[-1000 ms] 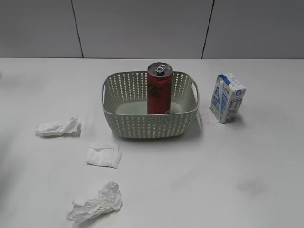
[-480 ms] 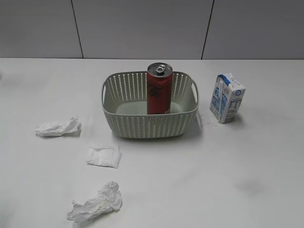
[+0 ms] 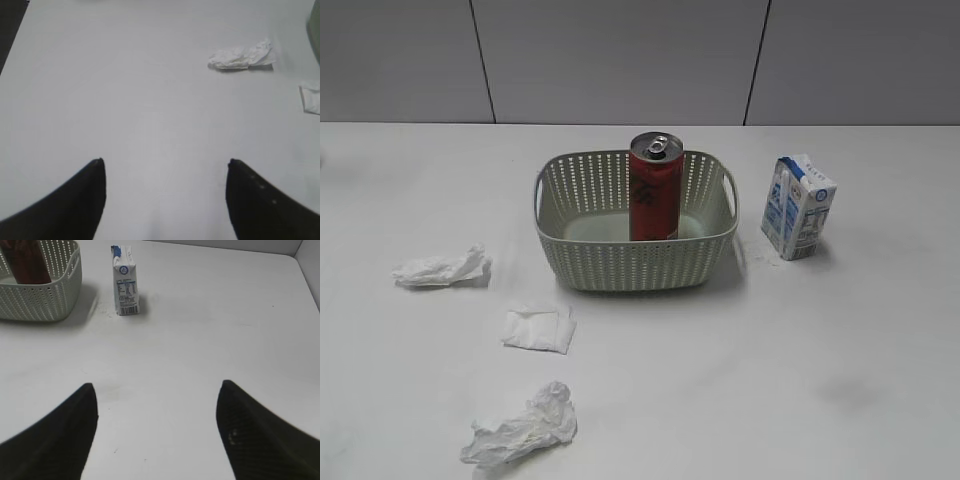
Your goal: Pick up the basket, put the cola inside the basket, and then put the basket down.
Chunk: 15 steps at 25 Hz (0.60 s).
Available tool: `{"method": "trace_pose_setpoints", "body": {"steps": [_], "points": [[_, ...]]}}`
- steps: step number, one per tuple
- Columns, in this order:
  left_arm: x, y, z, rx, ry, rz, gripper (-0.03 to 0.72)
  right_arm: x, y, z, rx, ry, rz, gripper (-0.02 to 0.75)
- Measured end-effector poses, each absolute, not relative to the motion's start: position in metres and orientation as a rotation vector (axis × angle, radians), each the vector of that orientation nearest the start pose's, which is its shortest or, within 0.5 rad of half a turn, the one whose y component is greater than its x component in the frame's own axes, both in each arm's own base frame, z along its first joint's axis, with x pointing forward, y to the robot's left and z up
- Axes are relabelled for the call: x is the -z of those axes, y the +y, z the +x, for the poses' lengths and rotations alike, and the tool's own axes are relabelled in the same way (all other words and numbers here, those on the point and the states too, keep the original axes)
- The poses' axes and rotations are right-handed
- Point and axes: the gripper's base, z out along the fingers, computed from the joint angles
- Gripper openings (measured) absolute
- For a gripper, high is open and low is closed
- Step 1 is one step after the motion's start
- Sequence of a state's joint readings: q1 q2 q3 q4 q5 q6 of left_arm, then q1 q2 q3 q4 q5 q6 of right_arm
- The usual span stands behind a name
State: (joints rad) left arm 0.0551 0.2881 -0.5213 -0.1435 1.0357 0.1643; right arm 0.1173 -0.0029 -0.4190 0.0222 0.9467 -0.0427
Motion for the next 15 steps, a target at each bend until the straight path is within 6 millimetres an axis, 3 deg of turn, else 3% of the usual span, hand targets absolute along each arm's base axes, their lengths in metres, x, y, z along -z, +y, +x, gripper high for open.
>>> {"method": "trace_pose_setpoints", "body": {"steps": [15], "points": [[-0.285, -0.011, -0.004, 0.03, 2.003, 0.115, 0.552, -0.264, 0.003, 0.008, -0.074, 2.003, -0.159, 0.557]]}}
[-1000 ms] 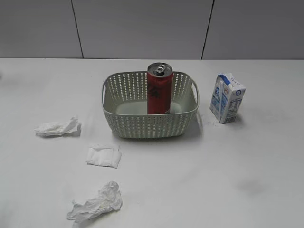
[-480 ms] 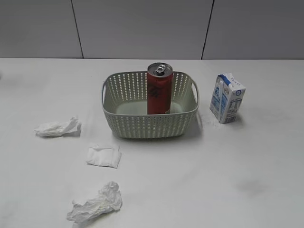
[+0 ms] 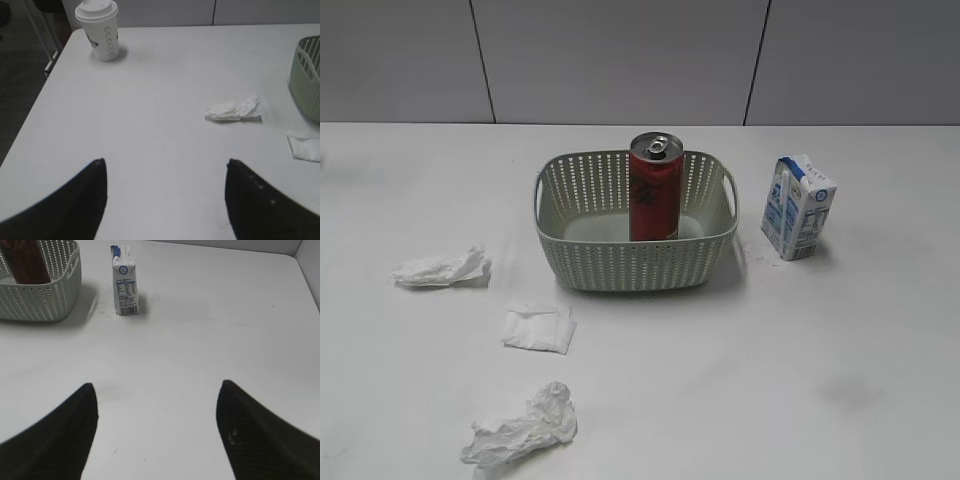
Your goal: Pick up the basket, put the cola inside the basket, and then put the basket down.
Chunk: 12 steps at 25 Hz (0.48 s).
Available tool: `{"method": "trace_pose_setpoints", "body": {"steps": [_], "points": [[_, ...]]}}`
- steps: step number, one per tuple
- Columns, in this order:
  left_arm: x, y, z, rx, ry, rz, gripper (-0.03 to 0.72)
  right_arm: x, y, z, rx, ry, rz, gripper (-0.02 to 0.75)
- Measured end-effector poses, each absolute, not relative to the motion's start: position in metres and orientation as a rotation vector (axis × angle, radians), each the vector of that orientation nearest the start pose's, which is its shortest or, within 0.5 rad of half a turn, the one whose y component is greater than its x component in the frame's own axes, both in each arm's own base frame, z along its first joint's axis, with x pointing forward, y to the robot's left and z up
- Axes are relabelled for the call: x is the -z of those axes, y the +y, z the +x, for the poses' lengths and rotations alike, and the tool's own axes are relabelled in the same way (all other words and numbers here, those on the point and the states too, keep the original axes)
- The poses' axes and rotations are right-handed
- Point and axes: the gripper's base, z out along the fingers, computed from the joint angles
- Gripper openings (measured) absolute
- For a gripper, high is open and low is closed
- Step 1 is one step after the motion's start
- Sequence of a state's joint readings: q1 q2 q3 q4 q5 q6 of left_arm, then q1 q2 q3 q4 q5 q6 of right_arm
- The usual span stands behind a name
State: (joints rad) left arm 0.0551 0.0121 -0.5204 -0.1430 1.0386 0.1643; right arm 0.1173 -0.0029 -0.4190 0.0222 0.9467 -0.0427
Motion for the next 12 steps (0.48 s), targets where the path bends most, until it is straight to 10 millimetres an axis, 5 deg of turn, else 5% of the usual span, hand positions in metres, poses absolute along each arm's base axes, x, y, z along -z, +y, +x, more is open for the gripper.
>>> {"method": "trace_pose_setpoints", "body": {"steps": [12], "points": [[-0.2819, -0.0115, -0.006, 0.029, 2.003, 0.116, 0.503, -0.2636, 0.0026, 0.0079, -0.075, 2.002, -0.158, 0.557]]}}
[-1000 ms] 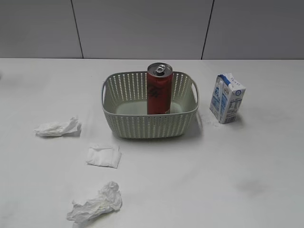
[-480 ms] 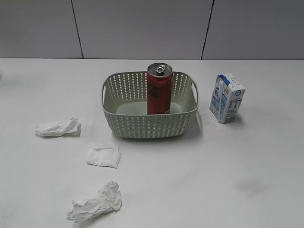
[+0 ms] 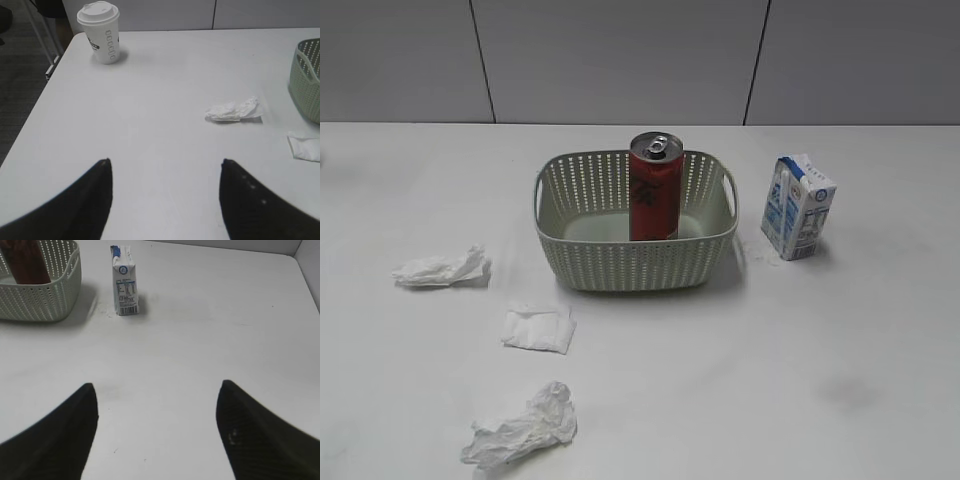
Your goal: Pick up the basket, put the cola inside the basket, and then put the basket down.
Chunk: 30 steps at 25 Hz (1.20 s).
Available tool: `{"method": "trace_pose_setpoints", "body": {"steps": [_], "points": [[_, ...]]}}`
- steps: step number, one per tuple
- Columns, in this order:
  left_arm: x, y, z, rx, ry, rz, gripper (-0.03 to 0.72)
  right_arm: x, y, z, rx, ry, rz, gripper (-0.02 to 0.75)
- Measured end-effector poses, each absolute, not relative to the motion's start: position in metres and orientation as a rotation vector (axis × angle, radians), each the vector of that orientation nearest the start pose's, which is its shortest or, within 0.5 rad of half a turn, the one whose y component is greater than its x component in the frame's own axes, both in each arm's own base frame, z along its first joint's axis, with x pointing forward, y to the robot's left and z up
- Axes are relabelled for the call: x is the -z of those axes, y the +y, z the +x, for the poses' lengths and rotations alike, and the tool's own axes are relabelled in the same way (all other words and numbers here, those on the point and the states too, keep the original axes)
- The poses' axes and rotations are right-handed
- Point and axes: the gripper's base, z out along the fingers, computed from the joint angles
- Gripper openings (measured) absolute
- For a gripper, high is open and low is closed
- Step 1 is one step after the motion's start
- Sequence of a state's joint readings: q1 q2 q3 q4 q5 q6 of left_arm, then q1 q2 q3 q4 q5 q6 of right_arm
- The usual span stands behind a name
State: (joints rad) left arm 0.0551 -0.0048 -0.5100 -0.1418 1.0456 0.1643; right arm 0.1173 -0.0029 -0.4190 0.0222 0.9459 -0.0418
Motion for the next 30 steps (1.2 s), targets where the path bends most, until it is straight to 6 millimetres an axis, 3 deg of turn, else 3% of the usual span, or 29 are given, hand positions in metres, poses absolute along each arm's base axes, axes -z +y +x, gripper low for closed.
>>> {"method": "trace_pose_setpoints", "body": {"steps": [30], "points": [[-0.2822, -0.0145, -0.0061, 0.084, 1.997, 0.127, 0.494, -0.2636, 0.0026, 0.0079, -0.075, 2.002, -0.158, 0.556]]}}
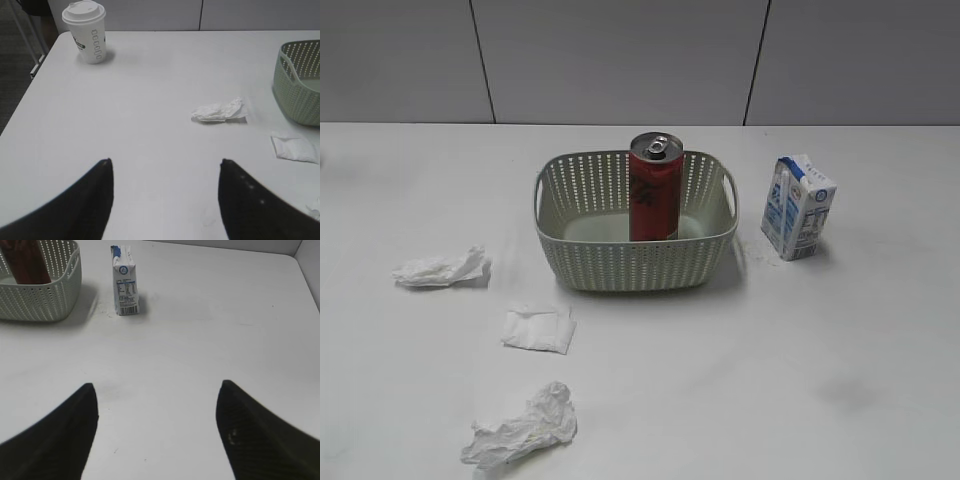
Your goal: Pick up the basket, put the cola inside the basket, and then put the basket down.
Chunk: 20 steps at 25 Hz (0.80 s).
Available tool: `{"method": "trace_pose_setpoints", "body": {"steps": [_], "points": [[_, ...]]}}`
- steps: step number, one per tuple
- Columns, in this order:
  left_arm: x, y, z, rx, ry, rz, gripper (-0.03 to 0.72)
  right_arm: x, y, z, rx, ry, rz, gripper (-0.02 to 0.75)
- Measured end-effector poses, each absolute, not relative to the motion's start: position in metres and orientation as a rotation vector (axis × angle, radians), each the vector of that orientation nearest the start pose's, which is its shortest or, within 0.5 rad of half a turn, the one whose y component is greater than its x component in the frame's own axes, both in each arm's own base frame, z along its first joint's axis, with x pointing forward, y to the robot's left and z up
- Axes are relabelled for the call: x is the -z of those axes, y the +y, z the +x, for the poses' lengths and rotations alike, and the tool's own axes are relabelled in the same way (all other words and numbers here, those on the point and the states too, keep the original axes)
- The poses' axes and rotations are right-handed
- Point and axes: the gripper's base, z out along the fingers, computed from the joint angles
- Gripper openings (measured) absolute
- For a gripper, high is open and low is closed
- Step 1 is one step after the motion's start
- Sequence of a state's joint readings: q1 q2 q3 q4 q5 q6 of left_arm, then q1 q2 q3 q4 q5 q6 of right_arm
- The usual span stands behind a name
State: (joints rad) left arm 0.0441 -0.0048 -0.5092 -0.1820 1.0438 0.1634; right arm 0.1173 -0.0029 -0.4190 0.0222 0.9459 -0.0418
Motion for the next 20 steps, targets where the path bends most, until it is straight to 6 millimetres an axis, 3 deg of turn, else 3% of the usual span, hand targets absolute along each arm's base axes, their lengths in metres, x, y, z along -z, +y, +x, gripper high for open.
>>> {"method": "trace_pose_setpoints", "body": {"steps": [20], "points": [[-0.2822, -0.0142, -0.0069, 0.117, 1.994, 0.178, 0.48, -0.2636, 0.0026, 0.0079, -0.075, 2.002, -0.157, 0.554]]}}
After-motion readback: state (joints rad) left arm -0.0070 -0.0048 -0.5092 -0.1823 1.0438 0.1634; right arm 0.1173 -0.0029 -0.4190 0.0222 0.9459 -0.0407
